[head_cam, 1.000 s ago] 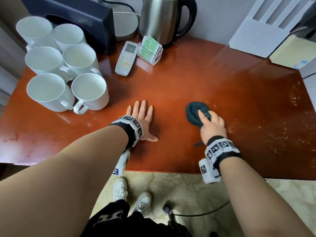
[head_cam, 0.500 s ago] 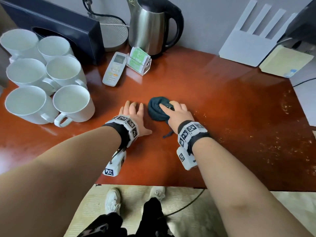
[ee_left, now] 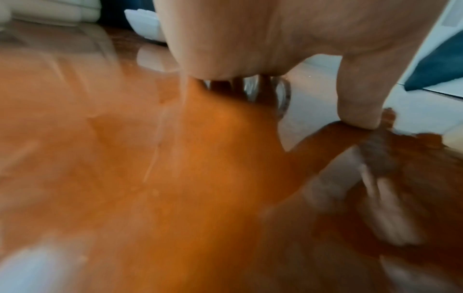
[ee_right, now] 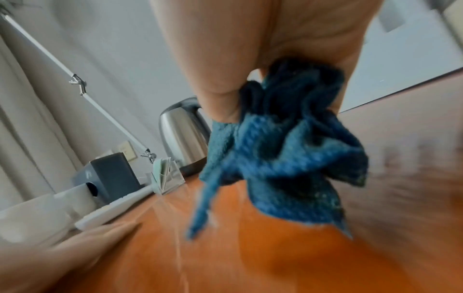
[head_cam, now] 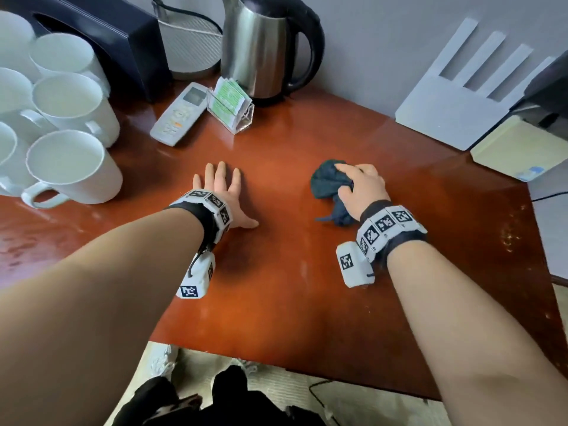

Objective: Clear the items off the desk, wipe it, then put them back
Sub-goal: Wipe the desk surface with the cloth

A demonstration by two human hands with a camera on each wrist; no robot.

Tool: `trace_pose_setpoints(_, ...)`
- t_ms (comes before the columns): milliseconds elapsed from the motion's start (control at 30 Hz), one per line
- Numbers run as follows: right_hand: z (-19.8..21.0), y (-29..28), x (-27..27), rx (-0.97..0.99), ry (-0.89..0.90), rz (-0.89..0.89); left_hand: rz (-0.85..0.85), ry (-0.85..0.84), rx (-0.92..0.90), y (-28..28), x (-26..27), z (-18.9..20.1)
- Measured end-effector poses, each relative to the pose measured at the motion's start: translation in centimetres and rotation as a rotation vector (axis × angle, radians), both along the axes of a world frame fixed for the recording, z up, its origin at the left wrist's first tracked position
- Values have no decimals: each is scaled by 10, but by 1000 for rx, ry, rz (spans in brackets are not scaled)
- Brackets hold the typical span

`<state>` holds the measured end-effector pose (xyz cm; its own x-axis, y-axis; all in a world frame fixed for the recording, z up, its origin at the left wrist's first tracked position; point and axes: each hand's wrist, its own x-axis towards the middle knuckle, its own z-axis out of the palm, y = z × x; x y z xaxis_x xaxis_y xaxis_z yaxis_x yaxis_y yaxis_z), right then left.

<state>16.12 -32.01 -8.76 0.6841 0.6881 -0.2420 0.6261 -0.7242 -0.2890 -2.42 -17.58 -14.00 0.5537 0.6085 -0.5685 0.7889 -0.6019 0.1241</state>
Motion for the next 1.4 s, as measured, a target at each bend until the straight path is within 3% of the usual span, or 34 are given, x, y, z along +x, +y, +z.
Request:
trace_pose_setpoints(133,-19,51,16,-114,30,63,-4,13,10,0,0,-8)
trace_pose_setpoints(233,-33,55,11,-220,-16,189,10,38,-10,4,4,-8)
trace_pose_setpoints(400,-26,20,-18,-241,-55,650,8,73,-20,4,6,-7)
trace_pose_setpoints(500,-8,10,-12,-341,118,774,7,83,-16,4,5,-5)
trace_pose_setpoints(600,9,16,5,-204,391,548,10,85,-11,3,6,-4)
trace_pose_setpoints(667,10,23,17,-44,441,345,14,80,-8,2,7,-5)
trace_pose_setpoints(800,4,33,29,-80,58,87,15,77,-17,2,6,-4)
trace_pose_setpoints(833,3,32,25,-51,32,83,15,77,-21,2,6,-4)
trace_pose_setpoints(900,-4,29,7,-35,105,240,17,76,-24,3,6,-4)
trace_pose_setpoints(967,-18,27,-14,-202,138,430,18,74,-25,2,6,-4)
trace_pose_setpoints(1033,-34,32,-22,-324,31,498,18,72,-28,2,6,-3)
trace_pose_setpoints(1133,-39,50,-13,-253,-37,406,15,77,-37,3,6,-2)
trace_pose_setpoints(1300,-25,89,20,119,5,109,12,94,-50,5,7,-3)
trace_pose_setpoints(1400,-34,106,11,-88,49,226,7,105,-52,6,7,-3)
